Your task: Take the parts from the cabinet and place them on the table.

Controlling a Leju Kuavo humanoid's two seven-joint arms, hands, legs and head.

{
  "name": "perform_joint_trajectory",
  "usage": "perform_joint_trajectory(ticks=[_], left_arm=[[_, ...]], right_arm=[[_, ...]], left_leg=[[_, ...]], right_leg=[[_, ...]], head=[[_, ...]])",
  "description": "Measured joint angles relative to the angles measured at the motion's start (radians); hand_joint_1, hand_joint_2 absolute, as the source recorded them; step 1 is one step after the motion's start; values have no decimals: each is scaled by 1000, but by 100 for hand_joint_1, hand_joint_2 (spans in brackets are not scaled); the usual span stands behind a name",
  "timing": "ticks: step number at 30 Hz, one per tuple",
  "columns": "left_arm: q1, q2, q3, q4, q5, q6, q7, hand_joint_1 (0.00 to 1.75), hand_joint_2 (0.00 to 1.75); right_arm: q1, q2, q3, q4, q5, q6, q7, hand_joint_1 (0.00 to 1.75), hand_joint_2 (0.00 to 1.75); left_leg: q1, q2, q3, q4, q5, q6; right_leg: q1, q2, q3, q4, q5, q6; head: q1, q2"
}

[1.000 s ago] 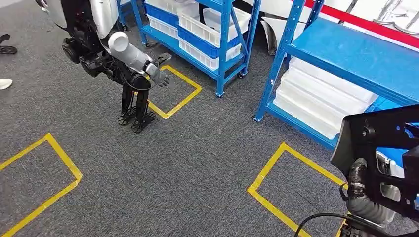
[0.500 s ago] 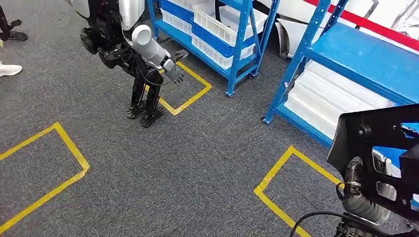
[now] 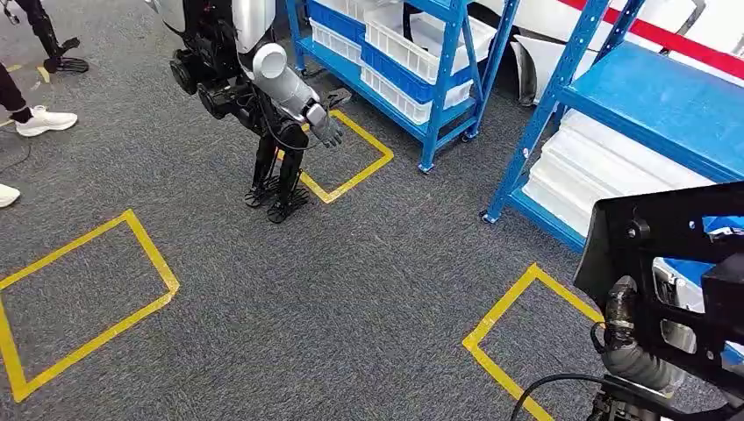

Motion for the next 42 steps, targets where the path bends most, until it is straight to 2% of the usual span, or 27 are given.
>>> perform_joint_trajectory(ticks=[2,3,5,7,8,9,12,13,14,15,17,18,19,20,22,23,24,28,29,32,34,35,36,38,39,40,42], left_arm=[[0,12,0,0,0,0,3,0,0],[1,18,0,0,0,0,4,0,0],[3,25,0,0,0,0,6,0,0],[3,27,0,0,0,0,5,0,0],[1,28,0,0,0,0,6,0,0],[0,28,0,0,0,0,6,0,0],[1,28,0,0,-2,0,7,0,0],[2,28,0,0,-3,0,7,0,0],[2,24,0,0,-5,0,7,0,0],[1,15,0,0,-6,0,7,0,0],[-1,9,0,0,-6,0,7,0,0],[0,6,0,0,-6,0,7,0,0],[1,4,0,0,-6,0,7,0,0],[2,3,0,0,-6,1,7,0,0],[1,3,0,0,-6,0,7,0,0],[0,3,0,0,-6,0,7,0,0],[-1,3,0,0,-7,0,7,0,0],[2,3,0,0,-8,0,6,0,0],[2,3,0,0,-8,0,6,0,0],[0,12,0,0,-8,0,6,0,0],[2,23,0,0,-9,0,7,0,0],[3,27,-1,0,-9,0,7,0,0],[3,29,-1,0,-9,0,7,0,0],[3,30,-2,0,-9,0,7,0,0],[1,29,-2,0,-9,0,7,0,0],[-1,29,-2,0,-9,0,7,0,0],[0,29,-4,0,-9,0,7,0,0]], right_arm=[[2,0,0,2,-2,0,0,175,175],[2,0,1,4,-2,0,0,175,175],[3,2,3,6,-2,0,0,175,175],[2,4,5,7,-2,0,0,175,175],[2,4,5,7,-2,0,0,175,175],[0,4,5,7,-2,0,0,175,175],[0,5,11,7,-2,0,0,175,175],[-1,5,11,6,-2,0,0,175,175],[-1,5,13,6,-1,0,0,175,175],[-1,4,13,6,-1,0,0,175,175],[0,4,13,7,-1,0,0,175,175],[1,4,15,8,-1,0,0,175,175],[2,4,16,9,-1,0,0,175,175],[2,4,16,11,-1,0,0,175,175],[1,4,16,11,-1,0,0,175,175],[0,3,17,11,-1,0,0,175,175],[-2,3,18,11,-1,0,0,175,175],[-3,3,21,10,-1,0,0,175,175],[-3,4,22,11,-1,0,0,175,175],[-2,4,23,11,-2,0,0,175,175],[-1,4,24,12,-2,0,0,175,175],[-1,4,24,13,-2,0,0,175,175],[-1,5,25,13,-2,0,0,175,175],[-1,6,25,14,-2,0,0,175,175],[-1,6,25,14,-2,0,0,175,175],[-2,5,25,14,-2,0,0,175,175],[-2,6,27,14,-1,1,0,175,175]], left_leg=[[1,10,-73,165,-76,-8],[2,12,-89,205,-84,-11],[4,15,-51,144,-35,-16],[7,28,50,-33,44,-19],[7,46,83,-96,39,-16],[4,33,79,-98,44,0],[1,23,73,-95,46,21],[8,22,74,-100,51,30],[9,17,72,-100,54,34],[9,14,69,-100,55,37],[7,6,61,-100,59,42],[6,1,58,-100,59,42],[5,-3,58,-100,60,43],[5,-9,59,-100,61,42],[3,-22,62,-100,62,41],[6,-27,62,-100,63,39],[0,-30,57,-98,65,32],[7,-41,52,-105,72,5],[4,-21,46,-87,56,3],[3,8,-48,116,-59,-5],[3,9,-91,214,-88,-9],[4,10,-84,206,-76,-10],[4,13,-54,153,-40,-10],[5,29,49,-35,47,-10],[4,47,80,-95,44,-8],[2,37,77,-97,43,7],[-3,31,71,-94,44,19]], right_leg=[[0,-13,-3,2,0,0],[0,-19,-4,3,0,0],[-1,-28,-5,6,-1,2],[-4,-34,-4,16,-7,10],[-2,-37,-8,25,-12,18],[3,-37,-14,40,-18,25],[1,-47,-13,35,-13,34],[1,-44,-17,40,-20,40],[0,-25,-25,62,-41,46],[-2,-10,-52,121,-79,50],[-4,-3,-140,305,-161,53],[-4,-2,-169,366,-176,53],[-4,-2,-174,375,-167,51],[-4,-2,-156,337,-136,46],[-3,7,-68,158,-42,30],[0,25,-26,73,-10,17],[3,31,-14,46,-22,11],[4,20,-12,20,-11,10],[-1,9,-6,9,-3,9],[0,-4,-7,5,0,2],[1,-14,-8,5,0,2],[0,-19,-8,6,0,2],[0,-22,-8,7,-1,3],[-2,-28,-7,17,-7,12],[4,-30,-12,29,-14,20],[6,-30,-17,40,-18,24],[4,-39,-17,37,-14,31]], head=[[0,0],[0,0],[0,0],[0,0],[0,0],[2,0],[5,0],[4,0],[7,0],[9,0],[9,0],[9,0],[9,0],[9,0],[9,0],[9,0],[8,0],[8,0],[7,0],[6,0],[6,0],[5,0],[6,0],[5,0],[4,0],[8,0],[9,0]])
